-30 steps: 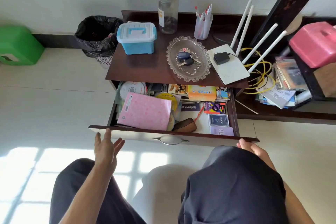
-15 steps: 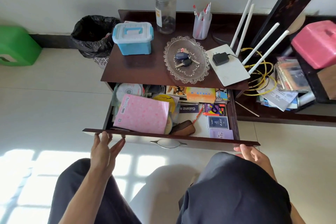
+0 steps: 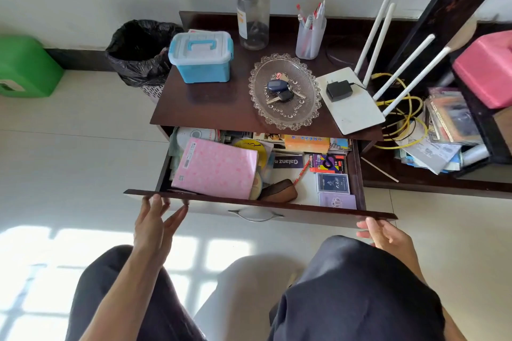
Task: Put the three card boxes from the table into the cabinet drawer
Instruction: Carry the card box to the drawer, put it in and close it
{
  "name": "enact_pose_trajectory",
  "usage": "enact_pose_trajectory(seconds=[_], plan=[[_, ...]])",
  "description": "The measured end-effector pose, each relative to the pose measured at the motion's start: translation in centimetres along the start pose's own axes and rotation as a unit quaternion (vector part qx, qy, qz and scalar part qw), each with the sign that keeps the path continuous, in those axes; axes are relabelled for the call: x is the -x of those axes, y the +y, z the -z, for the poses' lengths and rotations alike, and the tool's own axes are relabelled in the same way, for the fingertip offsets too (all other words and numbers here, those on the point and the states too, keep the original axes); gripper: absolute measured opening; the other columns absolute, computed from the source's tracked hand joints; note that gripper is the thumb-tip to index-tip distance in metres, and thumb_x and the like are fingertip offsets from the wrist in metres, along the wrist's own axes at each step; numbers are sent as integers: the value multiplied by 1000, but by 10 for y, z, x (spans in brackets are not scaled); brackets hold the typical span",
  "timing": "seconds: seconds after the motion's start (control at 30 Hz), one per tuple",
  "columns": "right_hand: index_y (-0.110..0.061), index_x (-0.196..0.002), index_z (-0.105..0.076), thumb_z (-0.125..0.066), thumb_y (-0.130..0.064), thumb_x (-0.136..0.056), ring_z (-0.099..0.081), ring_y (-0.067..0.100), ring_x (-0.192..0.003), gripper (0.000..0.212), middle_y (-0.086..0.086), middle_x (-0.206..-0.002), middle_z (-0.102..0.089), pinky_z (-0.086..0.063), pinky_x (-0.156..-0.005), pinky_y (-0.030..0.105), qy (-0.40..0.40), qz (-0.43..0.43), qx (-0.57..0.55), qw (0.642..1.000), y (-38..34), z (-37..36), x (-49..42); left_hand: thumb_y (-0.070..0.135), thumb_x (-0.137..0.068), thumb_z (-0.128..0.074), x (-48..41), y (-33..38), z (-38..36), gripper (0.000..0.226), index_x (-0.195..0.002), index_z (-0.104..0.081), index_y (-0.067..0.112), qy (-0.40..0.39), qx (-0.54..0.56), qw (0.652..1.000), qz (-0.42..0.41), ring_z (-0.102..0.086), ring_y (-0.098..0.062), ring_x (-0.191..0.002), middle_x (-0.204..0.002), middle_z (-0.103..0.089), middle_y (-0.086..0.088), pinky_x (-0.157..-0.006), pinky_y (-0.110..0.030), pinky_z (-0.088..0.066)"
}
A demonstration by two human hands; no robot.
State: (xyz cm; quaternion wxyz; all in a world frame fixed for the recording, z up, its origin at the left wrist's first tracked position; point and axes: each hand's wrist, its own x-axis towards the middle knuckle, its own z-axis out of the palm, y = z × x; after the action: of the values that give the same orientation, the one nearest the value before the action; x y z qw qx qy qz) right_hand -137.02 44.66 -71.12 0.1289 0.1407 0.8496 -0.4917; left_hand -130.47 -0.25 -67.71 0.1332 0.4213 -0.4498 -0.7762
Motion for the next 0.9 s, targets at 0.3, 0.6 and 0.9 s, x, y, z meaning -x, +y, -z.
enact_pose_trajectory(seconds=[0.3,0.6,0.9], plan=[[-19,-94,-74,-53,-39,-103,-75,5,-80,31,-13,-93,-79,-50,-70,31,5,-8,-66,998,-14,-6,-22,29,-100,-49,-25,5,-11,26,-120,-61,17,5,35,999,29,-59,-31,-121,-125,-49,-14,-84,-42,-61],[-24,-101,-74,-58,-53,-95,-76,13,-97,33,-7,-112,-78,-49,-84,34,-34,-40,-166,985,-36,-14,-68,31,-102,-45,-48,22,-54,19,-111,-61,28,7,42,998,37,-61,-37,-119,-134,-50,-16,-83,-41,-61],[-22,-101,-65,-57,-45,-100,-77,18,-92,24,1,-100,-80,-47,-73,29,-43,-110,-274,954,-66,-29,-126,25,-100,-46,-100,30,-88,23,-118,-60,30,45,79,994,56,-66,-33,-97,-129,-54,-14,-82,-42,-61]])
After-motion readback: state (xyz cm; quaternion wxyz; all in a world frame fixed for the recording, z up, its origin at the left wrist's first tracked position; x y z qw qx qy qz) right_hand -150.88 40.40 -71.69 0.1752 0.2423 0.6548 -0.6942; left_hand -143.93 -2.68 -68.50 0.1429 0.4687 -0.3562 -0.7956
